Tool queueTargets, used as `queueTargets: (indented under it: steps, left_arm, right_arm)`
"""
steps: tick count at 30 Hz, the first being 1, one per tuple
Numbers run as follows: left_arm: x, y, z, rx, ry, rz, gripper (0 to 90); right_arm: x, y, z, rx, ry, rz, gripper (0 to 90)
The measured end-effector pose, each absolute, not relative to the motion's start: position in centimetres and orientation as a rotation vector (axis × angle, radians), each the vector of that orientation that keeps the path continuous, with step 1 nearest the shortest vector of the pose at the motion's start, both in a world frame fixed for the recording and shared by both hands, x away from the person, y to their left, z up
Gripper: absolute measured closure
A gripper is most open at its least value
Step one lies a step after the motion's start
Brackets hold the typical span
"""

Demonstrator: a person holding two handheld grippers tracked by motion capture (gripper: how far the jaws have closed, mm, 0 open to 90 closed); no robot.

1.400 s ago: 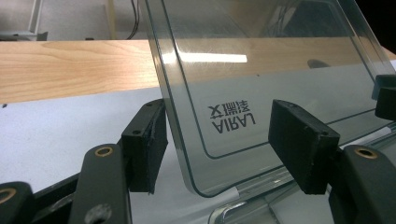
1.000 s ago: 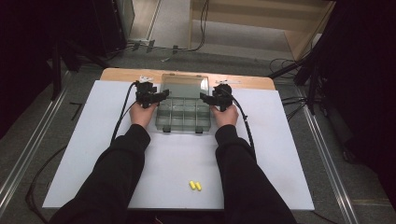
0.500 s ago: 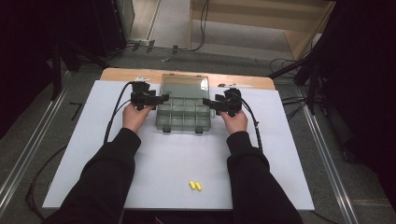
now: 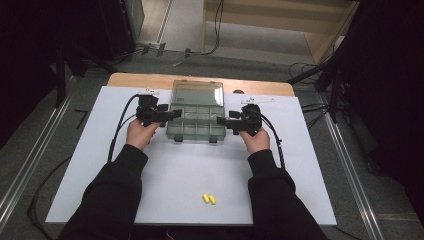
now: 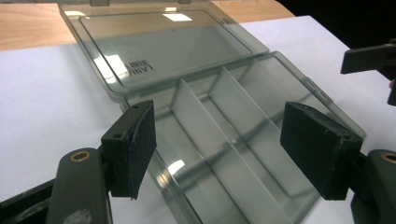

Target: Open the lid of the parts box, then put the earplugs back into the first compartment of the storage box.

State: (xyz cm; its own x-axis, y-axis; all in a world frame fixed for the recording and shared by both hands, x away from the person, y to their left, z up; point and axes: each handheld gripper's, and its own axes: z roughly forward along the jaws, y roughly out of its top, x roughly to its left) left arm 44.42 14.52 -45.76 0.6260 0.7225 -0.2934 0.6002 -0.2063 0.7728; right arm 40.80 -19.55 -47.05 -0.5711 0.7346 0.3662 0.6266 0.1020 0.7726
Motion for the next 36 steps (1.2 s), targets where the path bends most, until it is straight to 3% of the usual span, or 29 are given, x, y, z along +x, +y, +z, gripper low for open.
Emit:
queueTargets:
  steps: [36]
  left_arm:
    - [37.2,15.5,-46.1,1.959,0.938,0.065,26.7]
  right_arm:
    - [31.6,-20.5,-47.5,1.232,2.413,1.466,24.5]
